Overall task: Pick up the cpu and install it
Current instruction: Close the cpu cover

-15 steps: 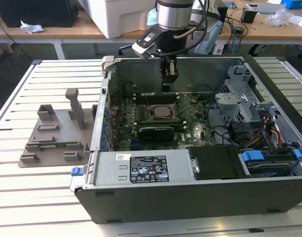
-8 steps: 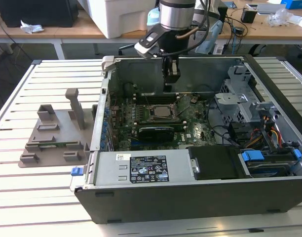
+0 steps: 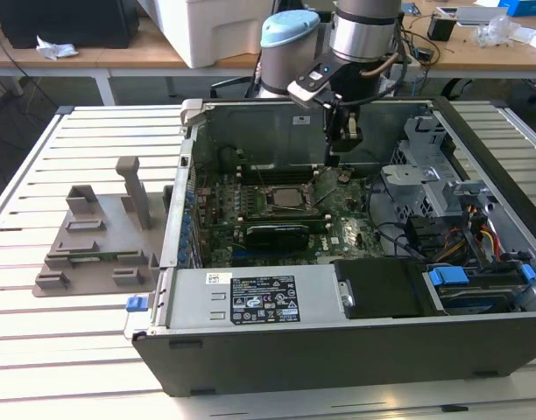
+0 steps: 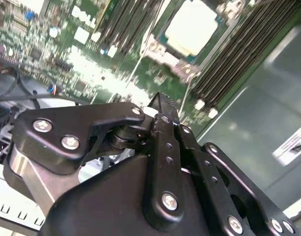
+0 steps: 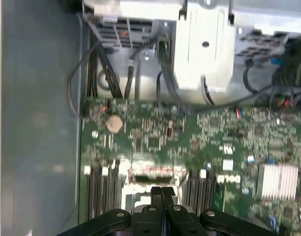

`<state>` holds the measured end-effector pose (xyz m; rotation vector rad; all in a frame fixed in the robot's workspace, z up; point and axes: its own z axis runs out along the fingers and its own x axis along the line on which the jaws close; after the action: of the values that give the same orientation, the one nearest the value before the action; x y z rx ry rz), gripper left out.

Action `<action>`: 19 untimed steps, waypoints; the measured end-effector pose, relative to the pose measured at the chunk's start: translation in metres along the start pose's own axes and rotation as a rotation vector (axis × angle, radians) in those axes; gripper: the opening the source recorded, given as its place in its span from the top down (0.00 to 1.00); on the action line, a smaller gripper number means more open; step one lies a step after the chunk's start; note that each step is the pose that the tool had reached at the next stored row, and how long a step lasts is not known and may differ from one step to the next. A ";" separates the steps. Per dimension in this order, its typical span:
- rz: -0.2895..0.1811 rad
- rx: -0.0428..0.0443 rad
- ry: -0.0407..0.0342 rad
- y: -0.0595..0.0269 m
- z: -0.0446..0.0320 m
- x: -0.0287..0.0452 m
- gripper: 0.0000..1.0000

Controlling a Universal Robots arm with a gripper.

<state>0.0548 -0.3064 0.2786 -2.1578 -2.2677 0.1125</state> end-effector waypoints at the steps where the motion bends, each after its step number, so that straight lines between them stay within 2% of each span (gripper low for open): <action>1: 0.000 0.0014 0.0001 0.0042 0.0013 0.0000 0.89; 2: 0.000 0.0031 0.0002 0.0093 0.0030 0.0001 0.89; 3: 0.000 0.0058 0.0003 0.0188 0.0061 0.0003 0.89; 5: 0.000 0.0077 0.0004 0.0281 0.0096 0.0007 0.89; 7: -0.001 0.0082 0.0003 0.0315 0.0160 0.0013 0.89; 10: 0.000 0.0083 0.0003 0.0318 0.0227 0.0017 0.89; 11: -0.001 0.0083 0.0002 0.0257 0.0296 0.0025 0.89; 17: -0.001 0.0082 0.0022 -0.0037 0.0330 0.0041 0.89; 19: -0.001 0.0081 0.0026 -0.0100 0.0335 0.0045 0.89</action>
<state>0.0427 -0.3039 0.2456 -2.1519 -2.2627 0.1187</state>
